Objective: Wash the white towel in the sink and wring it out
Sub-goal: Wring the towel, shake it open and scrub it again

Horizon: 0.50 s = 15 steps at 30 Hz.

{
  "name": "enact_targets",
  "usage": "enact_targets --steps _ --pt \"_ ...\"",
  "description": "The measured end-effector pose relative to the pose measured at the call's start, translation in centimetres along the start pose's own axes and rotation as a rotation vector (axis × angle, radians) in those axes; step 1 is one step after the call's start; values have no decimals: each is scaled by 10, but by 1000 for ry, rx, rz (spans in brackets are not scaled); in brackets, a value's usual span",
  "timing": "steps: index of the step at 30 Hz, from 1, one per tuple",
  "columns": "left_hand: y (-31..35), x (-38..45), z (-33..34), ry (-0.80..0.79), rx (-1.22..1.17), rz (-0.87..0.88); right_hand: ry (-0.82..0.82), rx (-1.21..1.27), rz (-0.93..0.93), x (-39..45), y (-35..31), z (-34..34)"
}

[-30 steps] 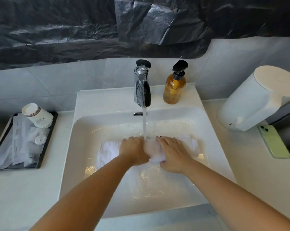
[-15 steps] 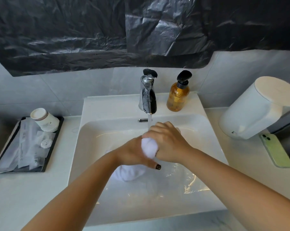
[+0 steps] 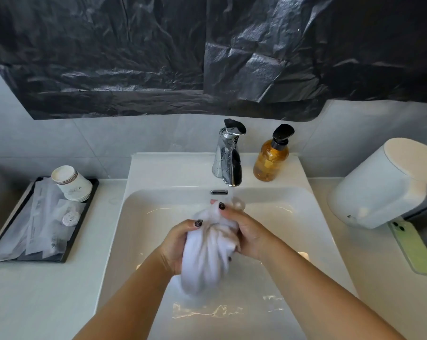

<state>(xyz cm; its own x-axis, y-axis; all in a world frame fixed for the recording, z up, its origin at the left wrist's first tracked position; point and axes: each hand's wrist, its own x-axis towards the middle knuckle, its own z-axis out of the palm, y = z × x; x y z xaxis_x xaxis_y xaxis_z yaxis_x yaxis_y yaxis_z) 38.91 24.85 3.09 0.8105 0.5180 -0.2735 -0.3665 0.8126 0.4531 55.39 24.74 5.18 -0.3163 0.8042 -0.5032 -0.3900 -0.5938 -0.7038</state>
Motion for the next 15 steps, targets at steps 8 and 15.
enact_targets --steps 8,15 --pt "-12 10 9 -180 188 -182 -209 -143 -182 11 -27 15" --pt "-14 24 36 232 468 -145 50 -297 -168 5 -39 25"
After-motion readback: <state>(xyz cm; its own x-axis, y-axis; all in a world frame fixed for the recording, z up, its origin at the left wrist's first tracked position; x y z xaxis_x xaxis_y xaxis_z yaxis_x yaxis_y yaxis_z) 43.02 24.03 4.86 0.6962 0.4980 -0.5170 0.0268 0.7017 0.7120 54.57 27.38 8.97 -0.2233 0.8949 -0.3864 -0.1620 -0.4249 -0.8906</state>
